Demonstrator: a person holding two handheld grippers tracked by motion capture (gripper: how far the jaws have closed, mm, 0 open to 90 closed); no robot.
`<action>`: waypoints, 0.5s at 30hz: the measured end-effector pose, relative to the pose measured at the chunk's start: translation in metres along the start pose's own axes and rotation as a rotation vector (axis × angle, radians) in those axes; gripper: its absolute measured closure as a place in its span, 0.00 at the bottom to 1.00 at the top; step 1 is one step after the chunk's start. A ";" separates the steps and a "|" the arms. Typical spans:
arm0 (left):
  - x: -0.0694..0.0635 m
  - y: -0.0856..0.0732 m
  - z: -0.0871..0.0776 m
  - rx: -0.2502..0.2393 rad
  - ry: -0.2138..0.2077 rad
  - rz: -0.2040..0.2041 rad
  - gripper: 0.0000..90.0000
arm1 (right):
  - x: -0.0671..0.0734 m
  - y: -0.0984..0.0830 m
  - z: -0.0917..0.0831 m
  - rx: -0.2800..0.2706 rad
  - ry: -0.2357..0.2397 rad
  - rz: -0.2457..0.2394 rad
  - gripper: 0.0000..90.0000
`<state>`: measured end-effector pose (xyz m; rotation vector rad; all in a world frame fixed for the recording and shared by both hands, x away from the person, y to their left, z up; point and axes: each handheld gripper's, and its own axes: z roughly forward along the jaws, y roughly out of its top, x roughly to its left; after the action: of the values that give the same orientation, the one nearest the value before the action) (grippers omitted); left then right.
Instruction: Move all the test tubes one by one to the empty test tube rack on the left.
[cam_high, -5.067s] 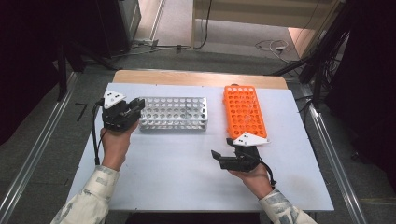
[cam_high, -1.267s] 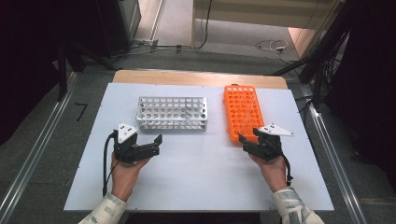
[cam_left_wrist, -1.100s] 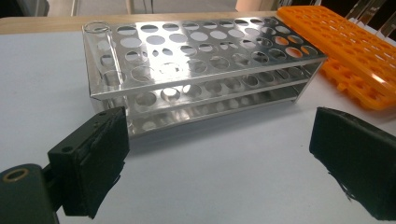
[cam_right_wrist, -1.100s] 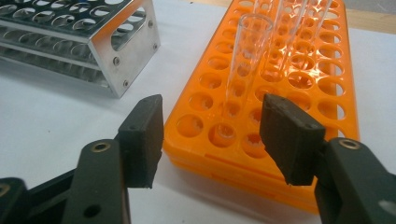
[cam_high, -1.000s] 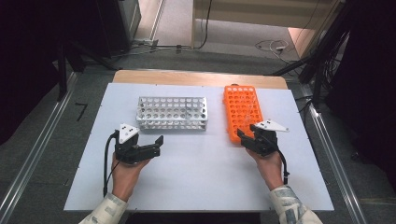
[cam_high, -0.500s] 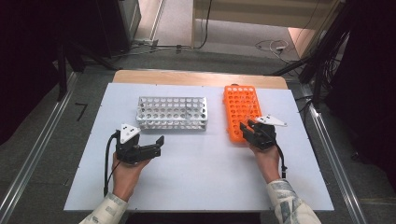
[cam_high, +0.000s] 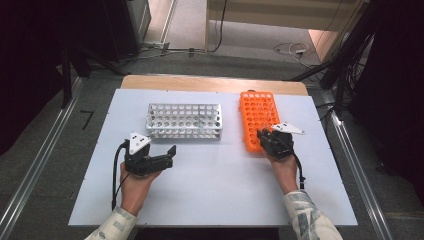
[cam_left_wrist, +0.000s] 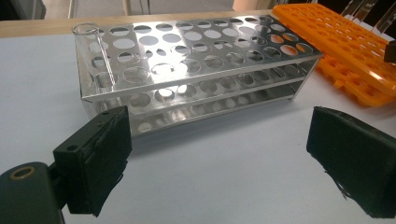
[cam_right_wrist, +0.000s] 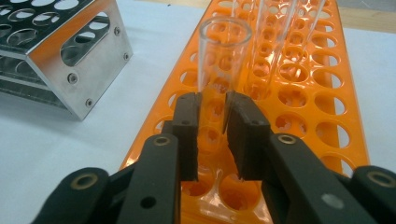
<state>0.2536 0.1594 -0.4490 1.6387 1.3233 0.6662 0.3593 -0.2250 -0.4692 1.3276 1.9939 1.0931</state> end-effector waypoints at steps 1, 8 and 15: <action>0.000 0.000 0.000 -0.001 0.002 -0.002 0.07 | 0.000 0.000 0.000 -0.003 -0.003 -0.003 0.81; 0.001 0.000 0.000 0.003 0.003 -0.004 0.06 | -0.003 0.008 -0.009 -0.030 0.009 0.003 0.81; 0.001 0.001 0.000 -0.003 -0.005 -0.008 0.06 | -0.001 0.020 -0.025 -0.076 0.008 -0.012 0.81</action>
<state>0.2538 0.1602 -0.4484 1.6308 1.3244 0.6581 0.3510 -0.2306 -0.4389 1.2725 1.9437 1.1585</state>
